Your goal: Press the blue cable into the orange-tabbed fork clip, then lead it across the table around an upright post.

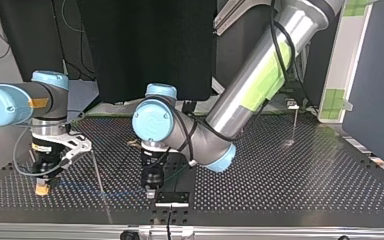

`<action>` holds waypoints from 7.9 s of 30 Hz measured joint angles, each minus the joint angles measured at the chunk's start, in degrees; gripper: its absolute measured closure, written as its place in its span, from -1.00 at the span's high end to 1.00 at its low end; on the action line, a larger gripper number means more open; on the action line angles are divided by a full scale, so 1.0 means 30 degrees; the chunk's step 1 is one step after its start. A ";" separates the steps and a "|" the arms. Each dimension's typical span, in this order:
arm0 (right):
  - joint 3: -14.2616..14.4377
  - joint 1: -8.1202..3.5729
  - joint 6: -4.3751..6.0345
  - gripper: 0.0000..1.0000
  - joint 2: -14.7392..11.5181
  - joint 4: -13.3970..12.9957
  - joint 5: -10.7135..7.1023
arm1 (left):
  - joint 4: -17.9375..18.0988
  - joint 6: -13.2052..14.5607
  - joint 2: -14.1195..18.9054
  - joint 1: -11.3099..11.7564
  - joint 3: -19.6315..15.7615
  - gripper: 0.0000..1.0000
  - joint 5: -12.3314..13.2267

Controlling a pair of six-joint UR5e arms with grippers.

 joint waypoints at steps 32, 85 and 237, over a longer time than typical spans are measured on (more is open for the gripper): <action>0.0678 -0.1161 0.0081 -1.00 0.0620 -0.0026 -0.0732 | -0.0764 -0.0277 -0.3211 -0.0787 0.1968 -1.00 0.0207; 0.4541 -0.0966 0.0533 -1.00 0.3058 -0.2557 -0.0402 | -0.1267 0.0995 -0.3498 -0.0718 0.1936 0.96 -0.1992; 0.6343 -0.3789 0.2364 -1.00 1.3310 -0.7983 0.0562 | -0.0797 -0.0718 -0.3473 -0.0991 0.0173 0.96 -0.2976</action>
